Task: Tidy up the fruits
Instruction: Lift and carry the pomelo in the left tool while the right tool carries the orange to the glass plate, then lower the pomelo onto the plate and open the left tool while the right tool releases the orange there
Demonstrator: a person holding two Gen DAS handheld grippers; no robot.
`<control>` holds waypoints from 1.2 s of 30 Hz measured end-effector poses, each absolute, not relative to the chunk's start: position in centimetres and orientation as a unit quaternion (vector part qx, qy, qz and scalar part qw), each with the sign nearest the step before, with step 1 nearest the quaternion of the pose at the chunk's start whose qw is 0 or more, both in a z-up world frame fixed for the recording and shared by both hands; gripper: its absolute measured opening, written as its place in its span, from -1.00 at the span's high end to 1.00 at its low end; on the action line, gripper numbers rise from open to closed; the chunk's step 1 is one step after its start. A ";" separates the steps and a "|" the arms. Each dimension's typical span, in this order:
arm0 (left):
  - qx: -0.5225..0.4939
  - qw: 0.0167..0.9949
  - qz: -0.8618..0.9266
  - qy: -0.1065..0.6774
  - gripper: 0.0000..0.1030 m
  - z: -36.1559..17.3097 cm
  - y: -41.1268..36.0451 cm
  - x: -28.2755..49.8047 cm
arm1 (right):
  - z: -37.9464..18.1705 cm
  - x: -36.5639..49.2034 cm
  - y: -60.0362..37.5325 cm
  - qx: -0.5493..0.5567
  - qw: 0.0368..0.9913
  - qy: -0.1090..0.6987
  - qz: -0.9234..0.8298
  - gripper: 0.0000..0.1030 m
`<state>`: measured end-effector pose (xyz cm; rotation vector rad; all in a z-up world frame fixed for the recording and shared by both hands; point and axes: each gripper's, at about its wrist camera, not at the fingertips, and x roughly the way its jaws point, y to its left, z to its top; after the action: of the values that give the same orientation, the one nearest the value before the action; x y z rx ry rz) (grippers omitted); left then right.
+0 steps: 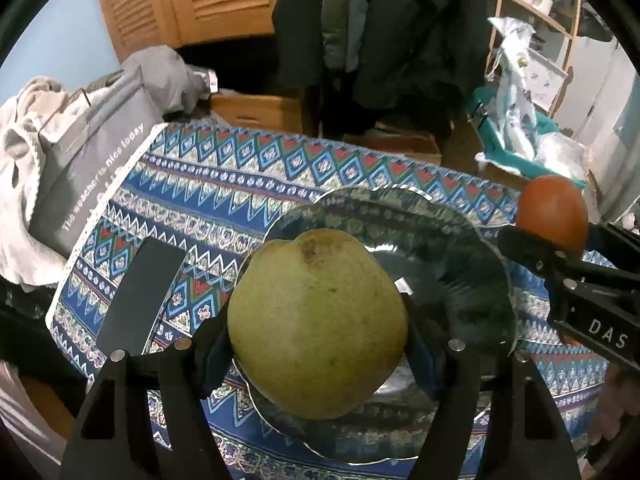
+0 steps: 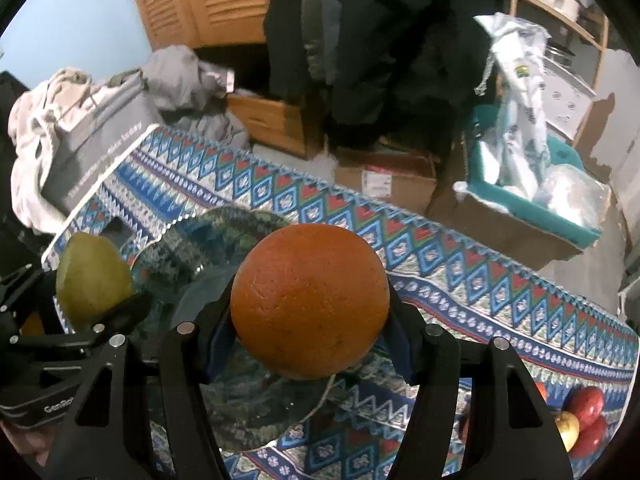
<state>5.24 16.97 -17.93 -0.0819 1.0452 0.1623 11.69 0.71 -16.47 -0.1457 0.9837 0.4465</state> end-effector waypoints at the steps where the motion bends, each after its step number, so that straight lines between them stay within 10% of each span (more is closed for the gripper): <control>1: -0.040 0.860 0.079 0.502 -0.45 -18.2 17.2 5.3 | -16.7 11.7 1.0 -0.073 0.853 0.471 0.214 -0.24; 36: -0.027 0.825 0.091 0.558 -0.62 -22.8 17.5 6.3 | -22.0 12.2 2.7 -0.096 0.802 0.542 0.232 -0.29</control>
<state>6.28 17.48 -22.83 -0.0566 1.1855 0.1945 12.20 2.72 -22.01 -0.2054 1.1627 0.4981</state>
